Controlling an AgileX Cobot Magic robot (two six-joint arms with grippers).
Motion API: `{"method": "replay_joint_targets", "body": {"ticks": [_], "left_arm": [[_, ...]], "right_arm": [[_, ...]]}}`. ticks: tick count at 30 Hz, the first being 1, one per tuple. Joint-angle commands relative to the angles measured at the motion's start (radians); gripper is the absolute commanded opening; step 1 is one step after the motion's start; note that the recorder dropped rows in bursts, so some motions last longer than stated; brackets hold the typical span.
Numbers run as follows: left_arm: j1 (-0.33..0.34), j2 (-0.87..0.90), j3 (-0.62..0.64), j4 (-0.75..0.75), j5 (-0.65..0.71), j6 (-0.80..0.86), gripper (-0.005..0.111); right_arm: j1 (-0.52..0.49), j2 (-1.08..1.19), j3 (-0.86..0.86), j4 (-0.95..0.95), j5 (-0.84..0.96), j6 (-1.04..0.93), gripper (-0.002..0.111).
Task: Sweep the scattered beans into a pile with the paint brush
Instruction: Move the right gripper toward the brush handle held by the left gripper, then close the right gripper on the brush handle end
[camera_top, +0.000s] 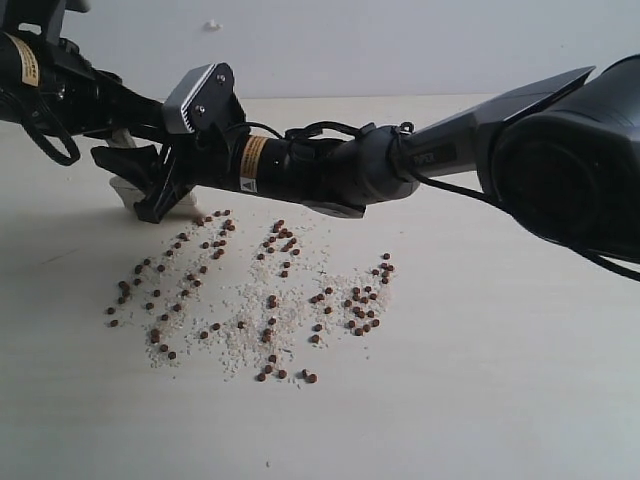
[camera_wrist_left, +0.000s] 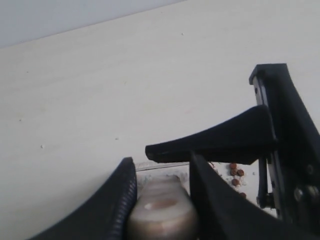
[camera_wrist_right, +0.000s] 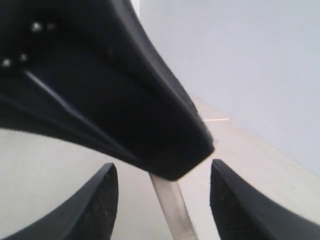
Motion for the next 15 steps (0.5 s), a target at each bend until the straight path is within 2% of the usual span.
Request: {"method": "replay_joint_targets", "body": {"ticks": [1, 6, 15], "left_arm": [[0.001, -0.011, -0.008, -0.005, -0.01, 0.015, 0.0], [0.001, -0.011, -0.008, -0.005, -0.01, 0.015, 0.0], [0.001, -0.011, -0.008, -0.005, -0.007, 0.015, 0.0]], "right_arm": [[0.0, -0.001, -0.004, 0.002, 0.042, 0.0, 0.051], [0.0, -0.021, -0.006, -0.078, 0.174, 0.048, 0.051], [0.0, -0.059, -0.006, -0.15, 0.19, 0.092, 0.051]]}}
